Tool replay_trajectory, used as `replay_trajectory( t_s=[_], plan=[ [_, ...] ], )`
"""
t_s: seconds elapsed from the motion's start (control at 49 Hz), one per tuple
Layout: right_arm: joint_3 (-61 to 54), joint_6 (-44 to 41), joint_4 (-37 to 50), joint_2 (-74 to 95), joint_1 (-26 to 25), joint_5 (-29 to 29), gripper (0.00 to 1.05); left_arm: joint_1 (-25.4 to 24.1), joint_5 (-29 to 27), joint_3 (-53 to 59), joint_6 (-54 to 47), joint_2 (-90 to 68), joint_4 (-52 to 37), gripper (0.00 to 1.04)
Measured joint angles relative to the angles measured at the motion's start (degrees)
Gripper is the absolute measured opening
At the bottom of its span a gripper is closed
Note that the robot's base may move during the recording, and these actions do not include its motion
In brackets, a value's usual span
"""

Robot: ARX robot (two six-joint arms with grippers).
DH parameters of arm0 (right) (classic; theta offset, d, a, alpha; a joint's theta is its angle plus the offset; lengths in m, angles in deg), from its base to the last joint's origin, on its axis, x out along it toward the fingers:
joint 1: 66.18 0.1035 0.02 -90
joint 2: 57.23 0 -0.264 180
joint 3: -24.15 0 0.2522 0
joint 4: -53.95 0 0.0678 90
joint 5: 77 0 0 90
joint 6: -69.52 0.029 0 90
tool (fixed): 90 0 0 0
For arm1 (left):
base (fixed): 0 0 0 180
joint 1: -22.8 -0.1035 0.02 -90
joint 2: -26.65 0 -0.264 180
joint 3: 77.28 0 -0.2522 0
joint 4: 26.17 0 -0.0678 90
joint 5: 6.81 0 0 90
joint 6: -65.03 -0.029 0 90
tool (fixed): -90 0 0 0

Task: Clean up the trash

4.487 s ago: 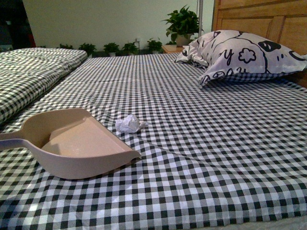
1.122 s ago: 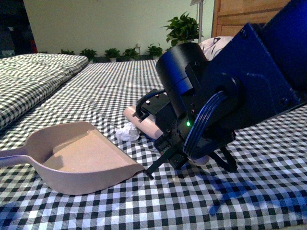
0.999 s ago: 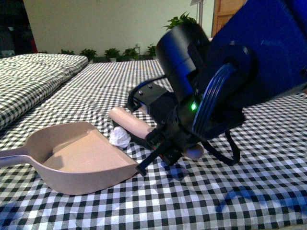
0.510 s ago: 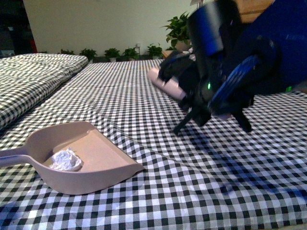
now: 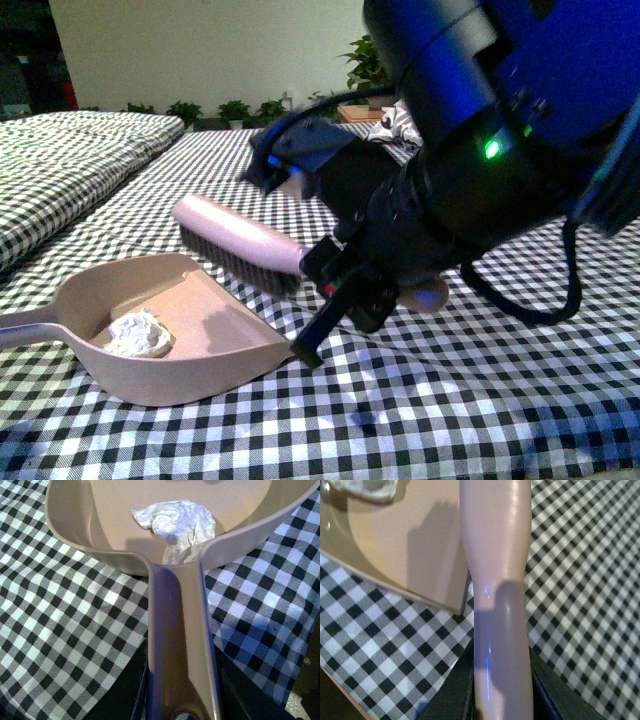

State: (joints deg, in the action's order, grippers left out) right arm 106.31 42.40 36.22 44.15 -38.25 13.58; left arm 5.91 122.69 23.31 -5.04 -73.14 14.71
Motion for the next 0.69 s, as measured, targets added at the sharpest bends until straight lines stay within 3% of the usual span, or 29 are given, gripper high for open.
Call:
replay_trajectory(
  t_s=[0.143,0.53,0.693],
  plan=[
    [0.15,4.11,1.62,-3.82,-3.37,0.28,0.21,0.0,0.0,0.0,-0.02,0.0,0.0,0.29],
    [-6.27,15.43,10.27,-9.07,-15.5,7.8,0.21,0.02,-0.09,0.0,-0.04,0.0,-0.04,0.29],
    [-8.07,16.85,9.88,-9.2,-19.12,7.69,0.21,0.39,-0.79,0.13,0.26,0.02,-5.75,0.29]
  ],
)
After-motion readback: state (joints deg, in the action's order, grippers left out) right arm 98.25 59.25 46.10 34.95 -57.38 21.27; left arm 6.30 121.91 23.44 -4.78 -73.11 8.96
